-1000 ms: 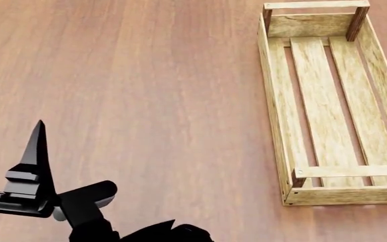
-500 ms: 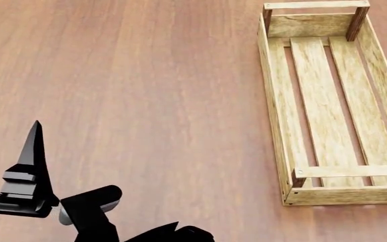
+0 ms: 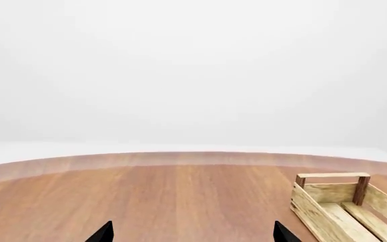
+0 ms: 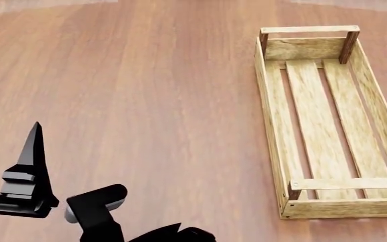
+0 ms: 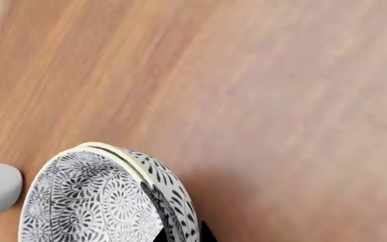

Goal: Stack the right bowl on the left bowl and place them in the tray.

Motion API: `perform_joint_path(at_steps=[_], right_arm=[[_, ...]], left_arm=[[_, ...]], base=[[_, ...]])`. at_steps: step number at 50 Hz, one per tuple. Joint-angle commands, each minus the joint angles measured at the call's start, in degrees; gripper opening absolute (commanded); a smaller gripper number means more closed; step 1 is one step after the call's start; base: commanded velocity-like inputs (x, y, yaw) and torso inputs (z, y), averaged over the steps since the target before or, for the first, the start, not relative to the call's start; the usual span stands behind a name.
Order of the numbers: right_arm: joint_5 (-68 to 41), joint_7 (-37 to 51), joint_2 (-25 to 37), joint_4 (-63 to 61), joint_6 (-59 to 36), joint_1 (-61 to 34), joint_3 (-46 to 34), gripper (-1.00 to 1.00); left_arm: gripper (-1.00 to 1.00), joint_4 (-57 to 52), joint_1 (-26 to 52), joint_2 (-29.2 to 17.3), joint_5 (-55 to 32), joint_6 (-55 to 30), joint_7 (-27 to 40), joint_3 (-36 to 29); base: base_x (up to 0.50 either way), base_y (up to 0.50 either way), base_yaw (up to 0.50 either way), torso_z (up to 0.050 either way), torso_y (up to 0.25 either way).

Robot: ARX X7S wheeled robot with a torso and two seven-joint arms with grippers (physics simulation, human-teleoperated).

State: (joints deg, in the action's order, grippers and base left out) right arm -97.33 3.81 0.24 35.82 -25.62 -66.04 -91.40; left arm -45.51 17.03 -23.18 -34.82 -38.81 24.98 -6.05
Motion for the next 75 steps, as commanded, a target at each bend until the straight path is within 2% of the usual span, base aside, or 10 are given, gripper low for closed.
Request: perform_joint_path(at_steps=[1, 15, 31, 46, 57, 61, 66, 75], right_arm=[[-0.37, -0.31, -0.24, 0.28, 1.0, -1.08, 1.02, -1.0], [-4.93, -1.07, -0.24, 6.32, 2.47, -5.9, 0.83, -1.0], [-13.57, -1.77, -0.24, 21.47, 3.15, -17.11, -0.18, -1.0], [-26.05, -3.58, -0.23, 38.91, 0.98, -26.87, -3.59, -1.0], [-61.26, -1.58, 4.78, 39.16, 5.53, -32.94, -33.89, -1.0], [-71.17, -0.46, 6.8, 39.16, 6.57, -33.72, -41.67, -1.0], [-77.81, 1.29, 9.35, 39.16, 7.27, -34.49, -45.9, -1.0], [-81.26, 5.94, 14.29, 39.17, 9.18, -33.06, -43.16, -1.0]], left_arm=[[1.0, -0.04, -0.09, 0.14, -0.57, 0.47, 0.19, 0.24], [1.0, 0.12, -0.74, -0.23, 0.07, 1.53, 0.11, -0.16], [1.0, 0.49, -0.49, -0.47, -0.38, 1.59, 0.27, -0.26], [1.0, 2.11, -1.2, -0.23, 0.43, 3.1, -0.3, -1.25], [1.0, 2.46, -1.4, -0.19, 0.66, 3.24, -0.1, -1.88], [1.0, 2.74, -1.15, -0.19, 0.42, 3.14, -0.08, -1.86], [1.0, 3.63, -1.1, -0.14, 0.81, 3.64, -0.37, -2.24], [1.0, 4.06, -1.12, -0.27, 0.76, 3.93, -0.42, -2.29]], base=[[0.0, 0.0, 0.0, 0.0, 0.113], [0.0, 0.0, 0.0, 0.0, 0.0], [0.0, 0.0, 0.0, 0.0, 0.0], [0.0, 0.0, 0.0, 0.0, 0.0], [0.0, 0.0, 0.0, 0.0, 0.0], [0.0, 0.0, 0.0, 0.0, 0.0], [0.0, 0.0, 0.0, 0.0, 0.003], [0.0, 0.0, 0.0, 0.0, 0.0]])
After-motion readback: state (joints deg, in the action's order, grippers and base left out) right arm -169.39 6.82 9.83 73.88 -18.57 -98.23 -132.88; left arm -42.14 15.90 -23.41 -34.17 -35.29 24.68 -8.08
